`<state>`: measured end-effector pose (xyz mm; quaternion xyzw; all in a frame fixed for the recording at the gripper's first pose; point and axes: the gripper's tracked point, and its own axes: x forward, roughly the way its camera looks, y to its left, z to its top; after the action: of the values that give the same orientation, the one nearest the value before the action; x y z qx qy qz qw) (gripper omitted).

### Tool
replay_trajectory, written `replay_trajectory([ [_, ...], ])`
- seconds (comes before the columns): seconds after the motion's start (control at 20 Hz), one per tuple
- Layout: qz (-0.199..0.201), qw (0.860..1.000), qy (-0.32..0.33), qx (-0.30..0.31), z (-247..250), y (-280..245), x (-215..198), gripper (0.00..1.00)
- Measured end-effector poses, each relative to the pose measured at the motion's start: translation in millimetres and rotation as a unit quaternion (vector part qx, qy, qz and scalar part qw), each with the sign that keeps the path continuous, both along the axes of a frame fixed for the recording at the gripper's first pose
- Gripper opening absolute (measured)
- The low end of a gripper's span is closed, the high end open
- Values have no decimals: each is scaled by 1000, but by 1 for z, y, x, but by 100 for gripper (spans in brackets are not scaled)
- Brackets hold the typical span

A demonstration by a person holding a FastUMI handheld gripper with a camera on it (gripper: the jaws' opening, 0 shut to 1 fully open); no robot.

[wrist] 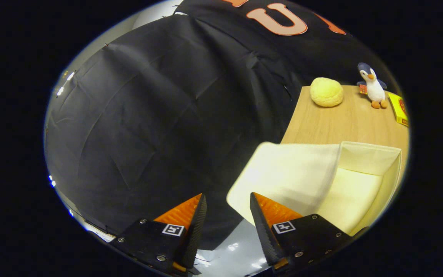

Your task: Open the storage box then place both shoes into the box .Put the left shoe in first, then the right shoe, with the right side of both shoes facing outward in a uniform manner.

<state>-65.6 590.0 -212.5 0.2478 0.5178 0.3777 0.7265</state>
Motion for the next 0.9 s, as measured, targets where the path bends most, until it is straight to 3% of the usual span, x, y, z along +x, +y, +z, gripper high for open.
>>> replay_trajectory([
  [0.25, -37, 996, -44, -73, -40, -114, 7, 82],
  [0.5, -91, 978, -86, -165, -82, -241, 16, 88],
  [0.7, -129, 964, -68, -221, -123, -326, 5, 88],
  [0.9, -153, 949, -25, -275, -175, -399, -31, 88],
])
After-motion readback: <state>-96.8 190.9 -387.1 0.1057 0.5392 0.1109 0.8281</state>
